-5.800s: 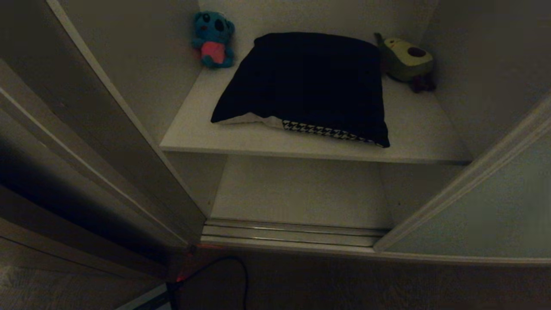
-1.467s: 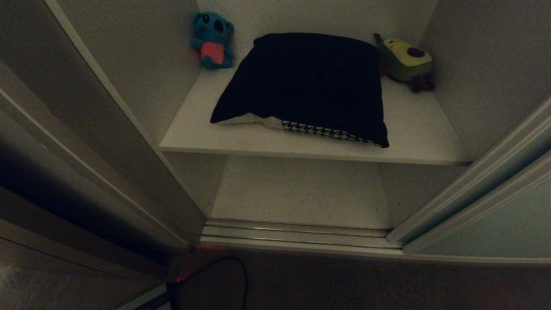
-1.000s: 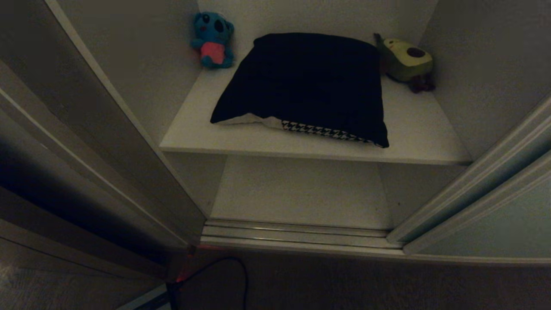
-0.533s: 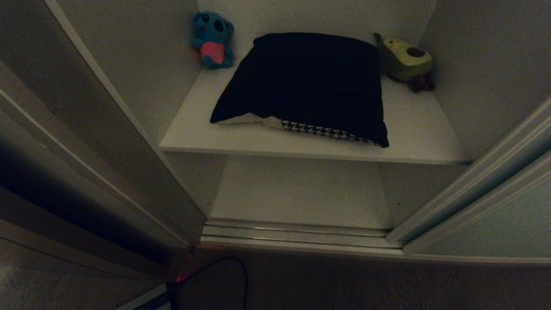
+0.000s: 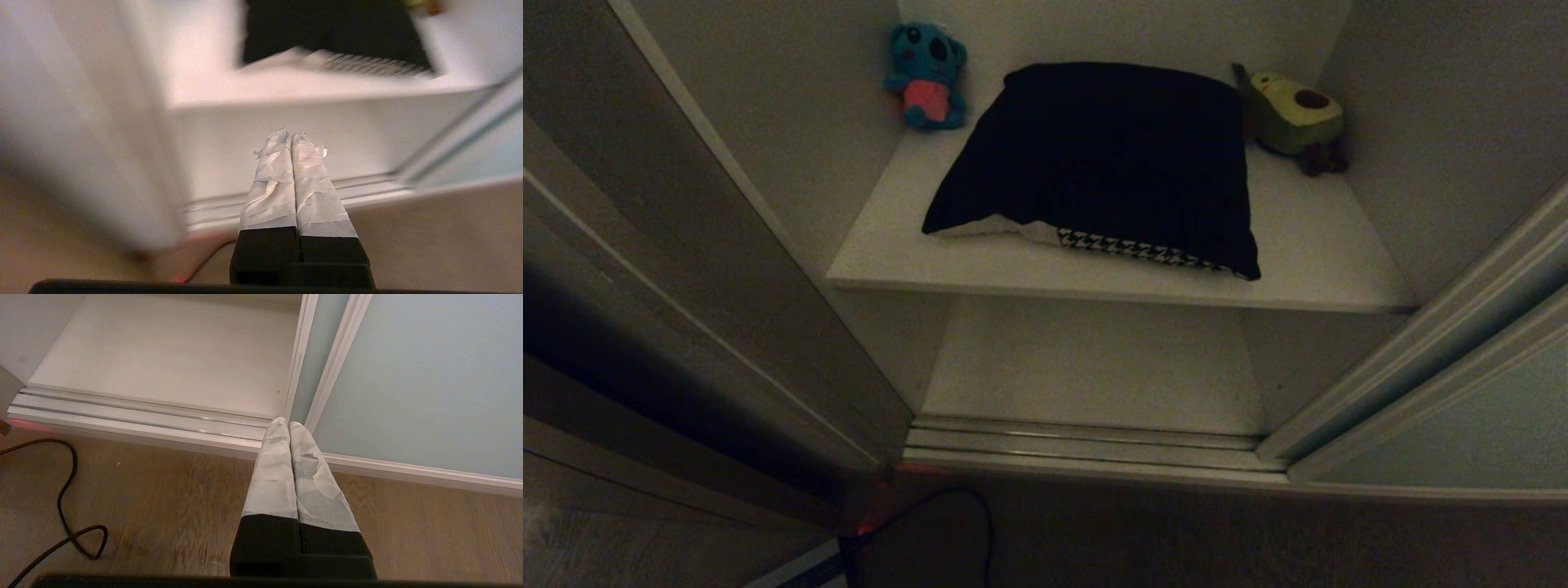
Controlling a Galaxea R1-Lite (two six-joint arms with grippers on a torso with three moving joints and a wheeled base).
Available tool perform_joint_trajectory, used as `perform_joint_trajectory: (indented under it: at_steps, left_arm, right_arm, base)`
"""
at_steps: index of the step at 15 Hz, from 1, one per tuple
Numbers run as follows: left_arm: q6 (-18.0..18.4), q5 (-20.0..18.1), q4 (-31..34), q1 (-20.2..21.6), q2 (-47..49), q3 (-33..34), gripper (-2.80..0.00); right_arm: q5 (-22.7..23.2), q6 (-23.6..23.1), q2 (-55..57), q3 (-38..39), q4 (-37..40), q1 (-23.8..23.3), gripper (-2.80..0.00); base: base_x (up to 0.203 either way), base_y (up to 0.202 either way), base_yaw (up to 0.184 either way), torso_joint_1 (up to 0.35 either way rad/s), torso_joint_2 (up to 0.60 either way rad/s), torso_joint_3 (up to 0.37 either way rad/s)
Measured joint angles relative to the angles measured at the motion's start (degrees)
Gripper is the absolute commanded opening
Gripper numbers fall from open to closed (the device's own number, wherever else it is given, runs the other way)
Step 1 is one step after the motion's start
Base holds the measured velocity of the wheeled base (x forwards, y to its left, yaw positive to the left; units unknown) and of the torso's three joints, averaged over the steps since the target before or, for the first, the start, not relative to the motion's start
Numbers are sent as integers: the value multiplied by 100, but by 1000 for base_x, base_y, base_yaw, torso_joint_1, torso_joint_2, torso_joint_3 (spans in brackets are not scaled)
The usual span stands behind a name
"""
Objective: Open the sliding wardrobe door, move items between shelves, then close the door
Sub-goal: Place the pillow on the lower shelf
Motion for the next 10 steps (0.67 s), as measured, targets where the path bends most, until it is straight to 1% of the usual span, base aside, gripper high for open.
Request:
perform_joint_trajectory:
  at_steps: [2,4,7,10]
  left_arm:
    - [-133,-502,-2,-17,916,-734,-280]
    - [-256,-878,-9,-113,1806,-1376,-280]
    - [-550,-1049,-87,-496,2976,-2062,-280]
    - [-1059,-1064,-541,-958,4012,-2564,-280]
  right_arm:
    - [1,0,0,0,2,0,-280]
    - [0,-2,0,0,0,0,-280]
    - [0,0,0,0,2,0,-280]
    - [-2,0,0,0,0,0,-280]
  base:
    - [0,0,0,0,0,0]
    - [0,0,0,0,0,0]
    - [0,0,0,0,0,0]
    - [0,0,0,0,0,0]
